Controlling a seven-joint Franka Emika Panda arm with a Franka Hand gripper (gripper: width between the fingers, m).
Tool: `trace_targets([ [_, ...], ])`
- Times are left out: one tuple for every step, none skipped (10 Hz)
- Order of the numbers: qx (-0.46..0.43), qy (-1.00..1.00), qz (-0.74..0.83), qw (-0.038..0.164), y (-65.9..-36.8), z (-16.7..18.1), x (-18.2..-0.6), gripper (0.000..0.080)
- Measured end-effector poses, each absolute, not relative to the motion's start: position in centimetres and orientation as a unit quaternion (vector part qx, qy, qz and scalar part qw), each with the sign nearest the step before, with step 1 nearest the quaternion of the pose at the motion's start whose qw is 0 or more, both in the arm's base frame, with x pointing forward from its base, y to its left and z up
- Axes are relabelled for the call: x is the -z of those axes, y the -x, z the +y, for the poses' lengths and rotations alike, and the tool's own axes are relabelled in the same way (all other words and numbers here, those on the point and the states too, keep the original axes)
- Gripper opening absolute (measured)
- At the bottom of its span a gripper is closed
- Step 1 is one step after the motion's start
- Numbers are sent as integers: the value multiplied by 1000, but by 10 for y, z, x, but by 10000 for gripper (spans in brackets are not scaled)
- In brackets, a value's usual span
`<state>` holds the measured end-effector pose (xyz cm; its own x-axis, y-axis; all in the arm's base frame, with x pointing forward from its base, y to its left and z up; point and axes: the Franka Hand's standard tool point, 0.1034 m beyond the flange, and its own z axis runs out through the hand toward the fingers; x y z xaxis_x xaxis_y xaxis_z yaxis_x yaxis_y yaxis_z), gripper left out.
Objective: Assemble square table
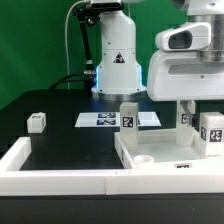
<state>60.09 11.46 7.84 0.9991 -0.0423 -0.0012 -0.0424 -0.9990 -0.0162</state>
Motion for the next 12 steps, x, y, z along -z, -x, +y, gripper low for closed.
trace_targets([
  [-1,1000,27,8,-601,114,-78,324],
  [-1,999,35,8,-601,114,-78,290],
  [-1,999,36,8,-601,114,-78,290],
  [-1,999,42,8,-601,114,-78,290],
  [-1,997,81,8,-601,114,-78,290],
  [-1,994,113,9,-601,115,-78,290],
  [2,983,181,9,-600,117,-77,290],
  [9,971,240,11,-601,118,-77,291],
  [22,955,295,16,-602,118,-77,291],
  [30,937,346,19,-603,120,-77,291],
  [36,920,390,19,-603,122,-77,291],
  [39,904,426,22,-603,121,-77,291],
])
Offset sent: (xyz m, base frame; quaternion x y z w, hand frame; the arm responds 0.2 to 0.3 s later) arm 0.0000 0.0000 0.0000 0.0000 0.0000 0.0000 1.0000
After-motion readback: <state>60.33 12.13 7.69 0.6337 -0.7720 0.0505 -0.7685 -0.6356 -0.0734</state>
